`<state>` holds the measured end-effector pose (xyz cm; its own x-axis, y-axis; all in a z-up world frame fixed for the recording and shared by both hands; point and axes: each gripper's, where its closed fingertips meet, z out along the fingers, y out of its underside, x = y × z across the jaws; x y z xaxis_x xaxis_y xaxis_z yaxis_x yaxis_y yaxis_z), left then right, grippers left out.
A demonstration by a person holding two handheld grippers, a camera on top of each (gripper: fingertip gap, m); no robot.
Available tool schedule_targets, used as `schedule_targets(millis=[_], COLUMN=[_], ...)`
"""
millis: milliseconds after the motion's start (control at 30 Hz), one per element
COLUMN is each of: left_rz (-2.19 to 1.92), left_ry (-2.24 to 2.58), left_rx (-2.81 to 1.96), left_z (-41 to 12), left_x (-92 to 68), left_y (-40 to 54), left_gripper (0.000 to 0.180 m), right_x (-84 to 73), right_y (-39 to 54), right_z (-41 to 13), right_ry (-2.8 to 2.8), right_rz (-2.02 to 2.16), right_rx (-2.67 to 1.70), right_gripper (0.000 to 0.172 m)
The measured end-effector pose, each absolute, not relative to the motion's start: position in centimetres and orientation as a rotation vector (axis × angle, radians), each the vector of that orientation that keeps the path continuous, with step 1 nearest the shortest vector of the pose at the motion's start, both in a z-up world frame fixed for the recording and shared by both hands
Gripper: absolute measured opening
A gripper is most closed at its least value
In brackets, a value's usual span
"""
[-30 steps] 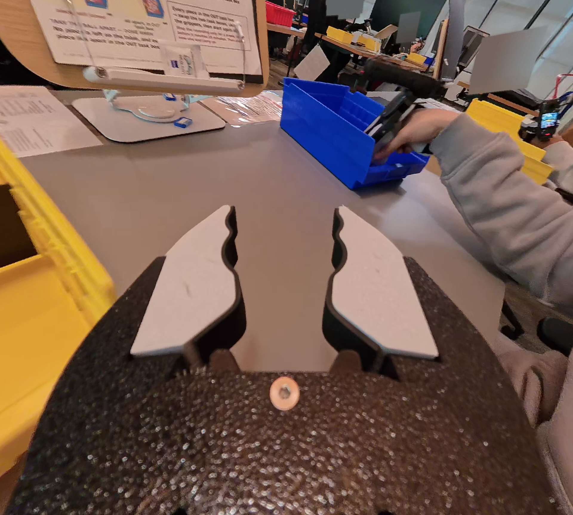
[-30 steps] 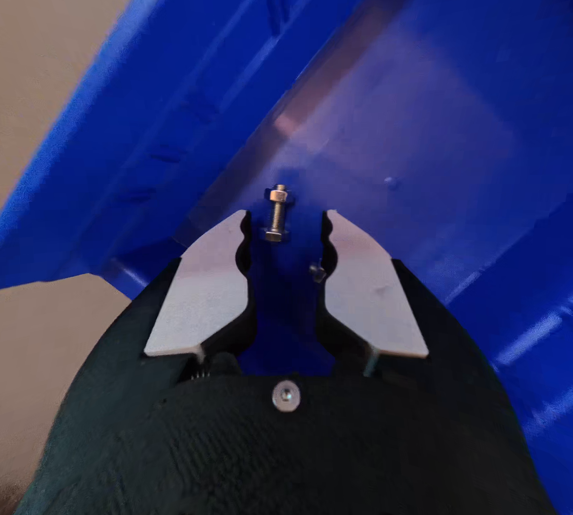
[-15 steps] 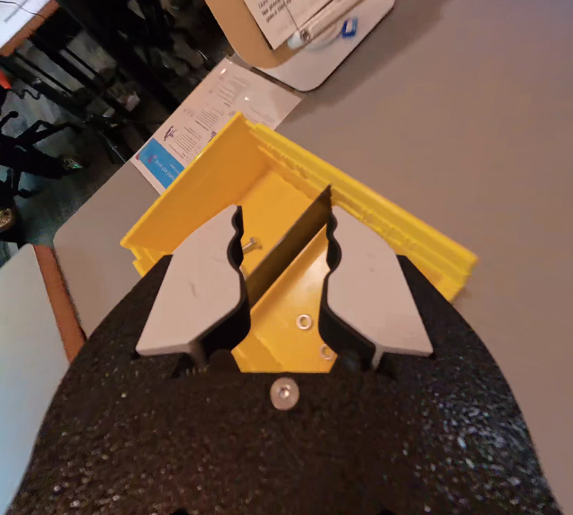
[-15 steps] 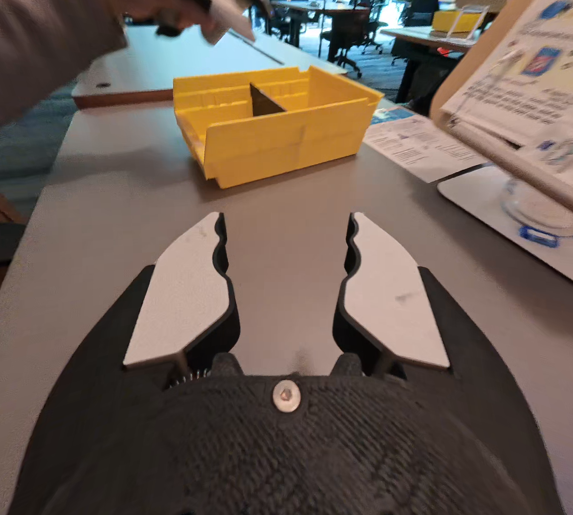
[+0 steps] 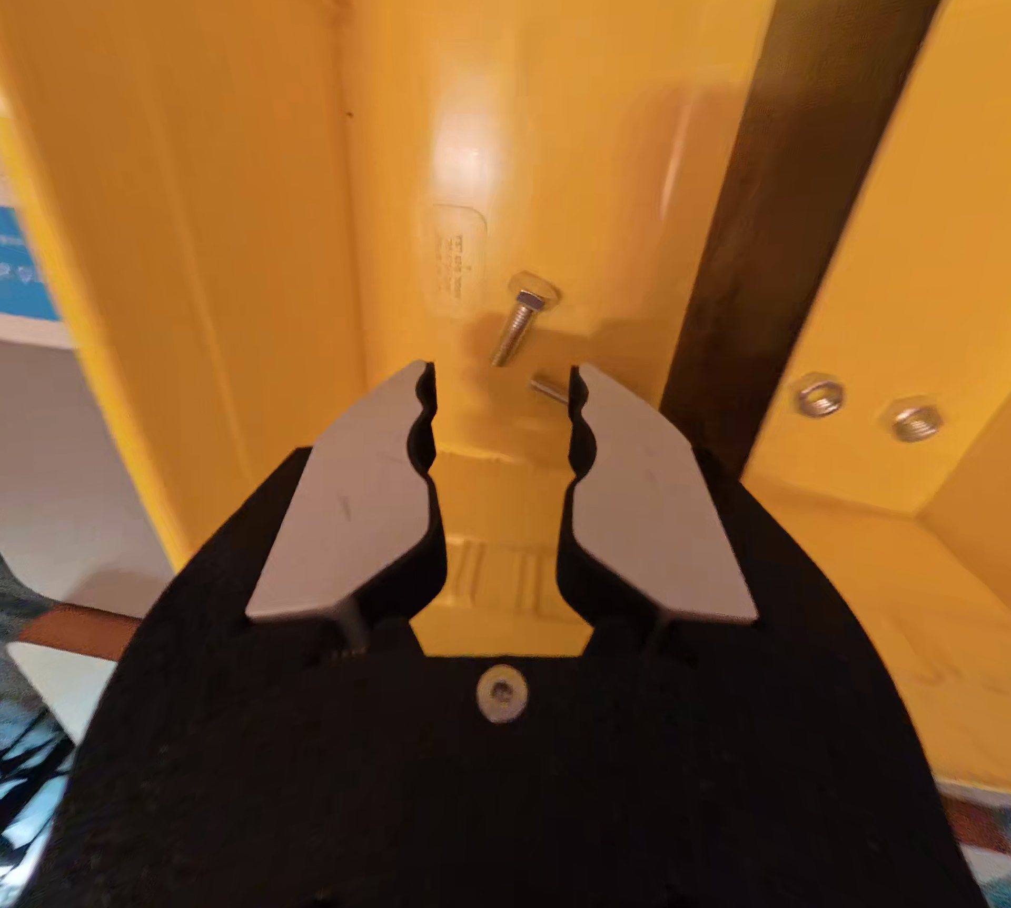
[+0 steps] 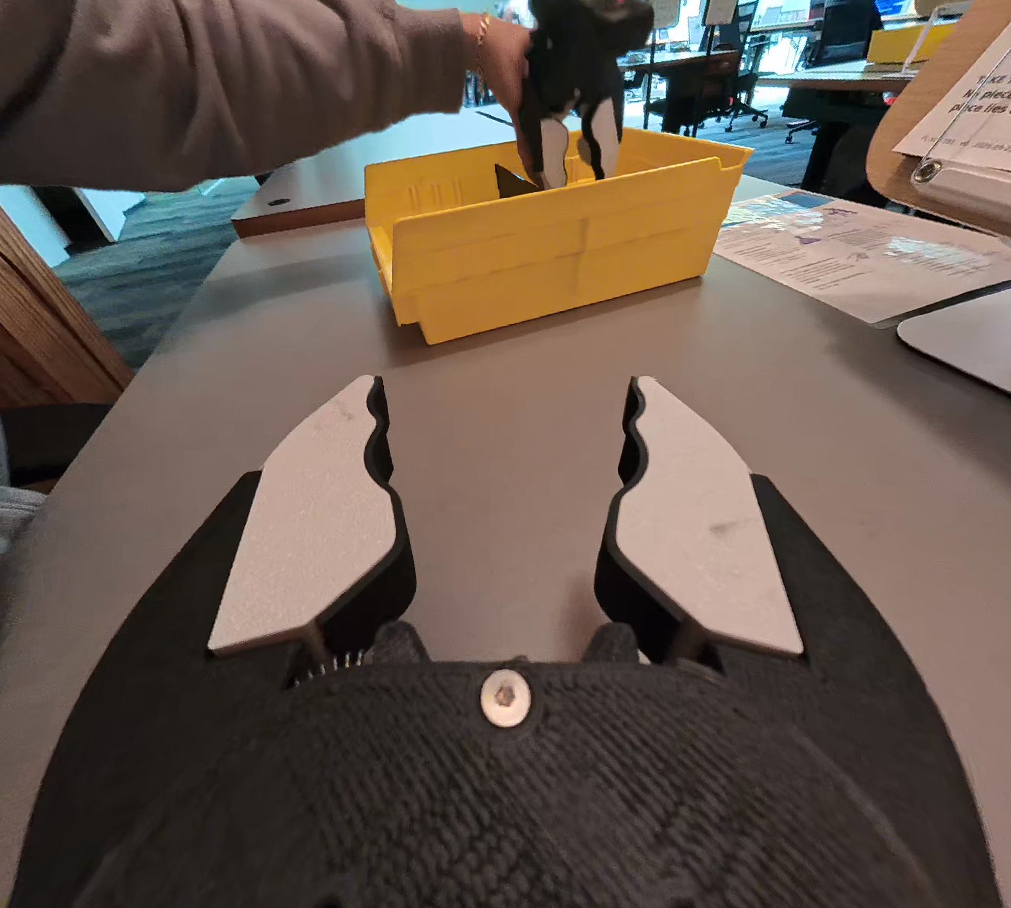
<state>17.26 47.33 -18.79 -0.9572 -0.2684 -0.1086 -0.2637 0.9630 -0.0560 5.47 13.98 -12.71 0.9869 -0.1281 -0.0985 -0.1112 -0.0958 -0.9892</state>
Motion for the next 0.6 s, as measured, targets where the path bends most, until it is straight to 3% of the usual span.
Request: schedule_targets(millis=[200,400,600], left_rz=[0.283,0.246,0.247], left_ry=[3.063,3.039,2.804], left_rx=[-0.114,-0.239,-0.287], left_z=[-21.9,-21.9,-14.5], left_x=[17.5,17.8,16.9], left_y=[48.4,48.5,45.5], left_gripper=[0.026,0.009,0.009], right_x=[5.6,6.2,6.9], right_y=[14.0,13.5,12.7], right_z=[-12.8,-12.4,-11.7], right_ry=[0.196,0.239,0.28], right_rz=[0.011,-0.022,-0.176], right_rx=[-1.673,-1.633,-1.576], right_gripper=[0.082,0.073,0.06])
